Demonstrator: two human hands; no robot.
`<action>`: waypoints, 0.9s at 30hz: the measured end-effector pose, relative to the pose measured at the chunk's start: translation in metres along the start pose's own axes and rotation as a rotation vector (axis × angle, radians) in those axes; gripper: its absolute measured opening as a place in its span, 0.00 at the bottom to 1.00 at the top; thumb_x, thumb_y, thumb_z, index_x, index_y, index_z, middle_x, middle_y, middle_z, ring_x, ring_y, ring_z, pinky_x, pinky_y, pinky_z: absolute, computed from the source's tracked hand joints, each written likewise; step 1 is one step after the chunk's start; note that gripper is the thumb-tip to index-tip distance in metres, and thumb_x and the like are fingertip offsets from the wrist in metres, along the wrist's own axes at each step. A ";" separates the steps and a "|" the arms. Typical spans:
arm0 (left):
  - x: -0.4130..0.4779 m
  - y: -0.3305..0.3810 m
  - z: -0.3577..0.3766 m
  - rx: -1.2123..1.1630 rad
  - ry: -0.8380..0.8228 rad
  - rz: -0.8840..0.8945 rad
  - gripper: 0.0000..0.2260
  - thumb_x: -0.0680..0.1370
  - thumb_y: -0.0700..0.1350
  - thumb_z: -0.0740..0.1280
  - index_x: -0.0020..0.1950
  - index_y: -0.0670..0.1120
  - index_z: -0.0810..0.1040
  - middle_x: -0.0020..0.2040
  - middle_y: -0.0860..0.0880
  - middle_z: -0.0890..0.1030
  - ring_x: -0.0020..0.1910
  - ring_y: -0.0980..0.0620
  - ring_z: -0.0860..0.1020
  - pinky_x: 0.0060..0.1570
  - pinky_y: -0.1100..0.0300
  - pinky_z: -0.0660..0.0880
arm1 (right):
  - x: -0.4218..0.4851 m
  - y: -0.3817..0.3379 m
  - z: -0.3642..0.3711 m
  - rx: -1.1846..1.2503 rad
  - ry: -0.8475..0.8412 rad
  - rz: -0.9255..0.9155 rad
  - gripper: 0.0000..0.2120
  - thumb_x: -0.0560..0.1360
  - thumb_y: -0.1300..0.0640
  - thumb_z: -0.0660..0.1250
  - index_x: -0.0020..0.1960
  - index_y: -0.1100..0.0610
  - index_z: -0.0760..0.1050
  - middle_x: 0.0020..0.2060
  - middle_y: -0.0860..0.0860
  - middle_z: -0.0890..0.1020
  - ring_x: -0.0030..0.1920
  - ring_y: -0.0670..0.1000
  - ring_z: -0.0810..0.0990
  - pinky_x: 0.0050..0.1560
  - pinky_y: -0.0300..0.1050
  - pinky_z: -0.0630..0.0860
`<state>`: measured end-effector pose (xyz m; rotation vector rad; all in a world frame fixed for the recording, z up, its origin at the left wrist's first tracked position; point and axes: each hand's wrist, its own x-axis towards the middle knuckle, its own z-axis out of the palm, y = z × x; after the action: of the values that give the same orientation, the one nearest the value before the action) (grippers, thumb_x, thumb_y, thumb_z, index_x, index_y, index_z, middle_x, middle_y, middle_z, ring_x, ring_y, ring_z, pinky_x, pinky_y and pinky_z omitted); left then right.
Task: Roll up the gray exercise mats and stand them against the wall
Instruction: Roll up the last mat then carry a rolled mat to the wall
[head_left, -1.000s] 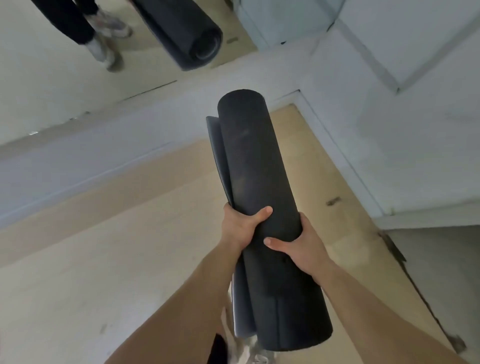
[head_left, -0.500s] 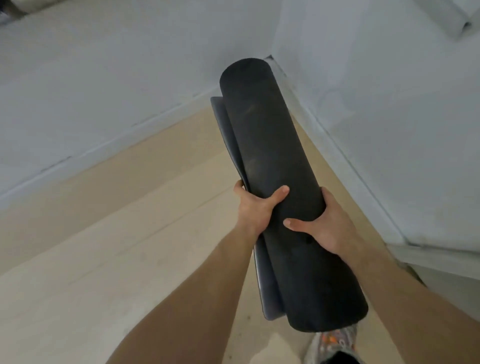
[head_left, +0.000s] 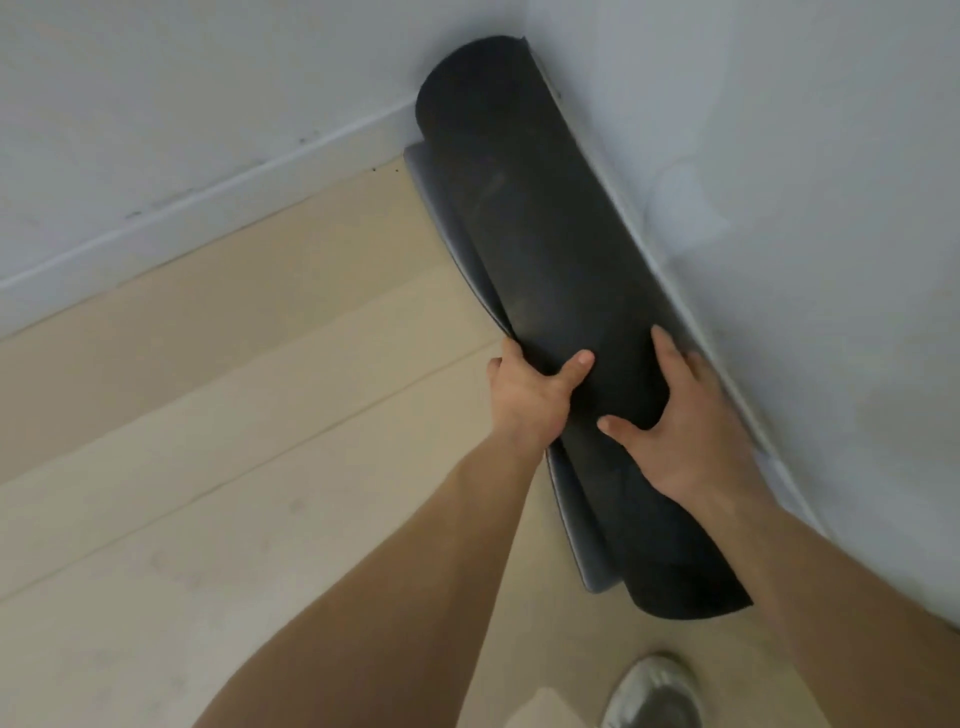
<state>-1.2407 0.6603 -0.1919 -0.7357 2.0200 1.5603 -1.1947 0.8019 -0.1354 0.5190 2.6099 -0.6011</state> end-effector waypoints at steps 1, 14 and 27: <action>0.002 0.003 0.006 0.009 0.006 -0.014 0.42 0.62 0.69 0.76 0.68 0.46 0.73 0.64 0.46 0.77 0.63 0.44 0.78 0.65 0.46 0.77 | 0.004 -0.001 -0.004 -0.052 0.033 -0.018 0.50 0.73 0.45 0.77 0.83 0.43 0.49 0.80 0.54 0.60 0.77 0.60 0.64 0.72 0.63 0.70; -0.053 0.058 -0.103 0.597 -0.174 0.038 0.31 0.83 0.58 0.62 0.81 0.44 0.62 0.78 0.44 0.69 0.76 0.42 0.68 0.71 0.51 0.67 | -0.049 -0.077 -0.050 -0.364 -0.050 -0.043 0.39 0.80 0.42 0.65 0.83 0.50 0.49 0.79 0.57 0.62 0.76 0.62 0.66 0.72 0.59 0.70; -0.271 0.093 -0.405 0.726 0.073 -0.044 0.25 0.83 0.55 0.62 0.79 0.48 0.67 0.74 0.46 0.73 0.73 0.45 0.71 0.69 0.50 0.70 | -0.262 -0.323 -0.099 -0.391 -0.196 -0.347 0.29 0.80 0.48 0.64 0.79 0.50 0.61 0.71 0.54 0.71 0.68 0.60 0.72 0.64 0.56 0.73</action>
<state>-1.1226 0.3190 0.1485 -0.5344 2.3680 0.6777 -1.1442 0.5106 0.1740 -0.1115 2.5478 -0.2126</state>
